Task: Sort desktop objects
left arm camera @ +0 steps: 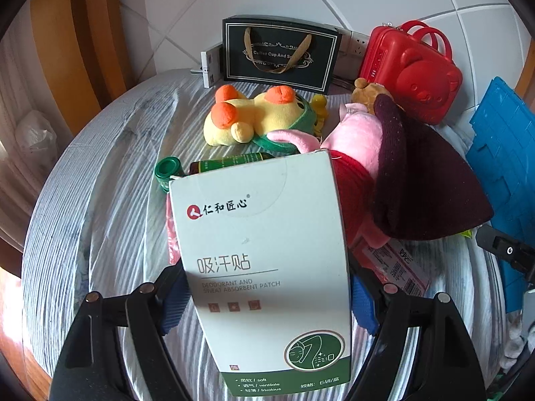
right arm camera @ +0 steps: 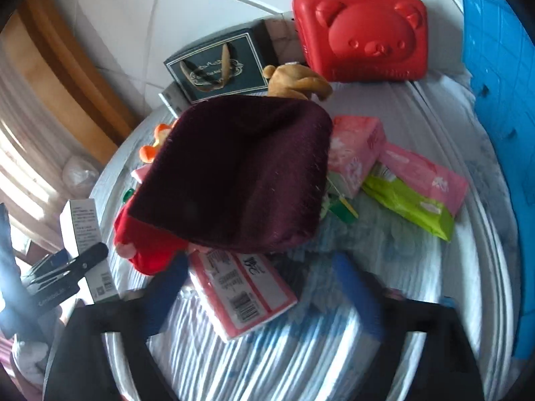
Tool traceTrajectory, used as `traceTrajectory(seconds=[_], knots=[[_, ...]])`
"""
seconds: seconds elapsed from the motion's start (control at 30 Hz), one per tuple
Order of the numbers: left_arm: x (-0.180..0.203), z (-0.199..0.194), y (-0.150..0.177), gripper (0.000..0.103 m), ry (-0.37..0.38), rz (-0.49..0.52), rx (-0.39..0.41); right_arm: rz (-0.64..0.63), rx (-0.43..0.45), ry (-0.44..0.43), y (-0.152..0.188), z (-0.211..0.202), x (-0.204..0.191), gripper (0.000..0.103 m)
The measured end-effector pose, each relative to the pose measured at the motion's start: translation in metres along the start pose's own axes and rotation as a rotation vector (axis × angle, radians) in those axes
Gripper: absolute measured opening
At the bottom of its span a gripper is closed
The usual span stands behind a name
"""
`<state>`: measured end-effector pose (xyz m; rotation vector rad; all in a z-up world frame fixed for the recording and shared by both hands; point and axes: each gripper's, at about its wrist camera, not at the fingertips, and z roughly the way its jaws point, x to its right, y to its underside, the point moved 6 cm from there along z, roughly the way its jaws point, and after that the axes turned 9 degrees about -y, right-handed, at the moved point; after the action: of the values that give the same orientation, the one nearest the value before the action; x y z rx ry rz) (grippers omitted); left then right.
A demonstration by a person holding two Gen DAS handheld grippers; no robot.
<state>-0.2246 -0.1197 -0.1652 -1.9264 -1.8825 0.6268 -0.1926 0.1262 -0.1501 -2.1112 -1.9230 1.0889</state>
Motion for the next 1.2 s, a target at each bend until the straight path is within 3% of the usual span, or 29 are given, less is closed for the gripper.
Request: traceTrajectory(seconds=[0.33, 0.5, 0.73, 0.83, 0.87, 0.9, 1.0, 1.07, 1.2], knots=[[0.019, 0.023, -0.030, 0.079, 0.004, 0.047, 0.009, -0.042, 0.028, -0.012, -0.034, 0.034, -0.027, 0.103], [0.020, 0.034, -0.050, 0.079, -0.001, 0.052, 0.023, -0.140, 0.032, -0.018, -0.055, 0.059, -0.059, 0.103], [0.022, 0.040, -0.055, 0.079, 0.019, 0.045, 0.027, -0.147, -0.022, -0.039, -0.059, 0.104, -0.069, 0.103], [0.021, 0.040, -0.055, 0.079, 0.026, 0.038, 0.025, -0.137, -0.004, -0.050, -0.057, 0.105, -0.067, 0.103], [0.021, 0.040, -0.055, 0.080, 0.027, 0.035, 0.026, -0.137, -0.006, -0.043, -0.056, 0.104, -0.066, 0.099], [0.021, 0.040, -0.055, 0.080, 0.031, 0.034, 0.027, -0.140, -0.008, -0.015, -0.056, 0.101, -0.063, 0.082], [0.024, 0.039, -0.054, 0.080, 0.025, 0.039, 0.031, -0.108, -0.023, -0.018, -0.056, 0.097, -0.056, 0.057], [0.025, 0.038, -0.054, 0.080, 0.020, 0.041, 0.033, -0.112, -0.027, 0.038, -0.057, 0.095, -0.050, 0.036], [0.026, 0.030, -0.054, 0.079, 0.028, 0.035, 0.047, -0.144, -0.056, 0.088, -0.054, 0.101, -0.042, 0.023]])
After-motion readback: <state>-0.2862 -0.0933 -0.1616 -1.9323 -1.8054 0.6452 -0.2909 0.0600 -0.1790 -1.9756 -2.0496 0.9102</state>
